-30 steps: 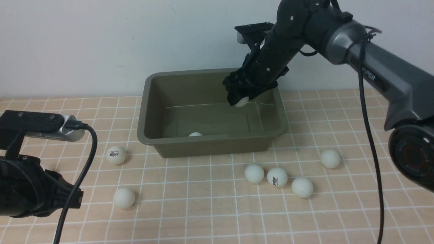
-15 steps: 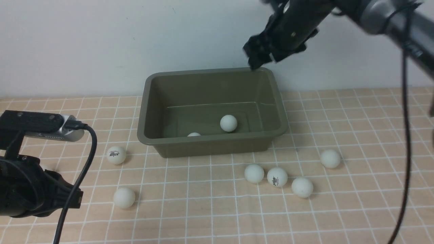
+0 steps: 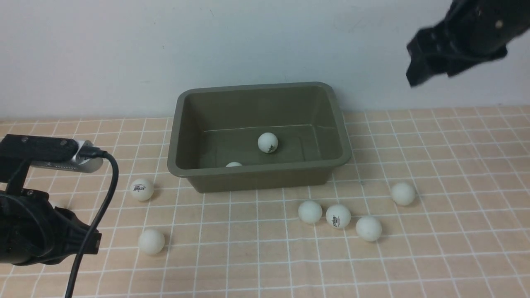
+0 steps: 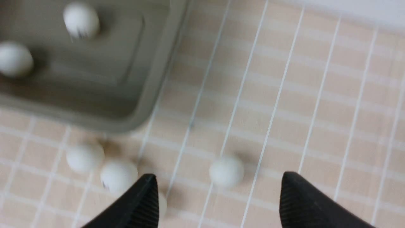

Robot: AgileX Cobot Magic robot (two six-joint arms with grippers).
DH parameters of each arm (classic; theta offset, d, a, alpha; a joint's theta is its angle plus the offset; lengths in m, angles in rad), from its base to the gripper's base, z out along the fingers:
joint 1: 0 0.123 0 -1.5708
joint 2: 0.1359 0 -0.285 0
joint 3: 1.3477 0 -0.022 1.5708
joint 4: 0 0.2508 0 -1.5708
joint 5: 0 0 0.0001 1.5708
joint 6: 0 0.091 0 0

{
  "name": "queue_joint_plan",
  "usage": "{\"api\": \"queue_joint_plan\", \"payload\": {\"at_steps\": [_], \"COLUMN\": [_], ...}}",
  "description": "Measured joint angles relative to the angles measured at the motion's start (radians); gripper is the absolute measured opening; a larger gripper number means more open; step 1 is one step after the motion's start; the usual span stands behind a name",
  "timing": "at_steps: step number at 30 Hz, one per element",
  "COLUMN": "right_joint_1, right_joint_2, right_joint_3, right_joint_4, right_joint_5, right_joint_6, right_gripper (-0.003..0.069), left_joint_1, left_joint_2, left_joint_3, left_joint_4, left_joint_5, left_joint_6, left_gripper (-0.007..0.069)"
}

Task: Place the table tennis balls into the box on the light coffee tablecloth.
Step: 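Reach for and grasp a ping pong ball on the table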

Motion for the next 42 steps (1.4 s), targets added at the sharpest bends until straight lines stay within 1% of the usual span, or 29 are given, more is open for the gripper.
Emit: {"api": "queue_joint_plan", "payload": {"at_steps": [2,6,10,17,27,36,38,41,42], "right_joint_1": [0.000,0.000,0.000,0.000,0.000,0.000,0.000,0.000,0.000], "right_joint_2": [0.001,0.011,0.048,0.129,0.177,0.241,0.249,0.251,0.251], "right_joint_3": [0.075,0.284,0.380,0.393,0.393,0.393,0.393,0.389,0.382], "right_joint_4": [-0.004,-0.024,-0.034,-0.041,-0.072,-0.072,-0.072,-0.072,-0.072], "right_joint_5": [-0.031,-0.175,-0.296,-0.411,-0.472,-0.497,-0.498,-0.494,-0.491], "right_joint_6": [0.010,0.016,0.016,0.019,0.027,0.034,0.034,0.034,0.034], "right_gripper": [0.0465,0.0465,0.0465,0.0465,0.0465,0.0463,0.0444,0.0370,0.0360], "left_joint_1": [0.000,0.000,0.000,0.000,0.000,0.000,0.000,0.000,0.000], "left_joint_2": [0.000,0.000,0.000,0.000,0.000,0.000,0.000,0.000,0.000], "left_joint_3": [0.000,0.000,0.000,0.000,0.000,0.000,0.000,0.000,0.000], "left_joint_4": [0.000,0.000,0.000,0.000,0.000,0.000,0.000,0.000,0.000], "left_joint_5": [0.000,0.001,0.001,0.003,0.003,0.003,0.003,0.003,0.003], "left_joint_6": [0.000,0.001,0.001,0.001,0.002,0.002,0.002,0.002,0.002], "left_gripper": [-0.0068,-0.0068,-0.0068,-0.0068,-0.0068,-0.0068,-0.0068,-0.0068,-0.0068]}}
